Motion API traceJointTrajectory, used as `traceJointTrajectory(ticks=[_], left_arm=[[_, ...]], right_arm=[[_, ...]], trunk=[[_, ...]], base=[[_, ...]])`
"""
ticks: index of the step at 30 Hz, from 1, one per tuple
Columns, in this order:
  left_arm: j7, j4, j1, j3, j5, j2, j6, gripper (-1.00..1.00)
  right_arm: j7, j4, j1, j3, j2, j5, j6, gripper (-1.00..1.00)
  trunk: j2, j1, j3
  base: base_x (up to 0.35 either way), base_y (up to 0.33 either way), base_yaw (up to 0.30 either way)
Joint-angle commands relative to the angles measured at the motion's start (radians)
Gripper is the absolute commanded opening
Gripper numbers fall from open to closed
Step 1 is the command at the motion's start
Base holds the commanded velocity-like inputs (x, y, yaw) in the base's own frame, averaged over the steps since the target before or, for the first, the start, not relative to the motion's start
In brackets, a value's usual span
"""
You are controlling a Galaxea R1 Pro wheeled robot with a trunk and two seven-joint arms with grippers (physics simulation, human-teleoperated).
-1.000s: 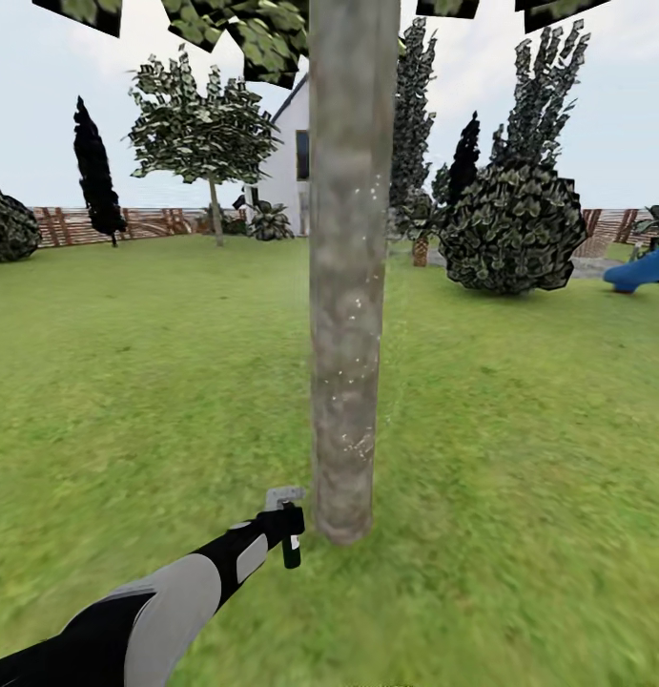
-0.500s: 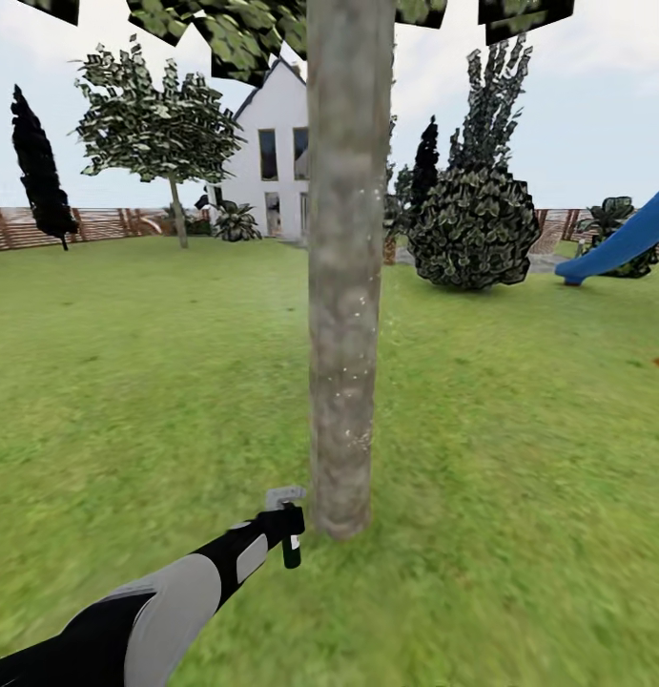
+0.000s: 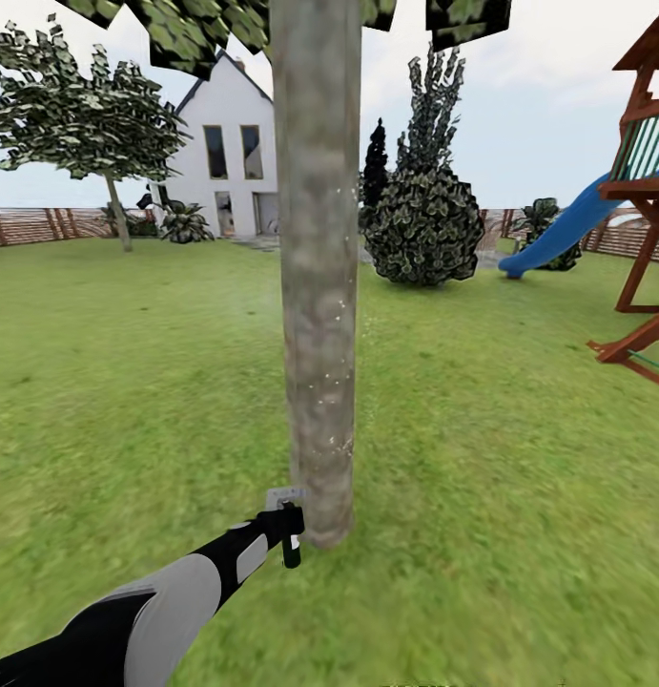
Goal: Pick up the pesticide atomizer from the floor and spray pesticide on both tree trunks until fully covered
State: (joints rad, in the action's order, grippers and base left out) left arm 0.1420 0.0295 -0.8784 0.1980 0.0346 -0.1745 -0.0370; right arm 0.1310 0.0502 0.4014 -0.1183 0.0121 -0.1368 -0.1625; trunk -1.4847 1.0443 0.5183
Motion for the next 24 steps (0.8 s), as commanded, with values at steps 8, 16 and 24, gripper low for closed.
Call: traceJointTrajectory(ticks=[8,16,24], left_arm=[[0.002,0.0,-0.001,0.008,0.004,0.0,-0.003,-1.0],[0.003,0.001,-0.001,0.008,0.004,0.0,-0.003,-1.0],[0.003,0.001,-0.001,0.008,0.004,0.0,-0.001,-1.0]], right_arm=[[0.007,0.005,0.002,-0.006,0.001,-0.007,-0.005,1.0],[0.007,0.005,0.002,-0.006,0.002,-0.007,-0.005,1.0],[0.007,0.005,0.002,-0.006,0.002,-0.007,-0.004,1.0]], trunk=[[-0.001,0.0,0.001],[-0.001,0.0,0.001],[-0.001,0.0,0.001]], base=[[-0.02,0.154,-0.127],[0.059,0.336,-0.227],[0.025,0.344,-0.119]])
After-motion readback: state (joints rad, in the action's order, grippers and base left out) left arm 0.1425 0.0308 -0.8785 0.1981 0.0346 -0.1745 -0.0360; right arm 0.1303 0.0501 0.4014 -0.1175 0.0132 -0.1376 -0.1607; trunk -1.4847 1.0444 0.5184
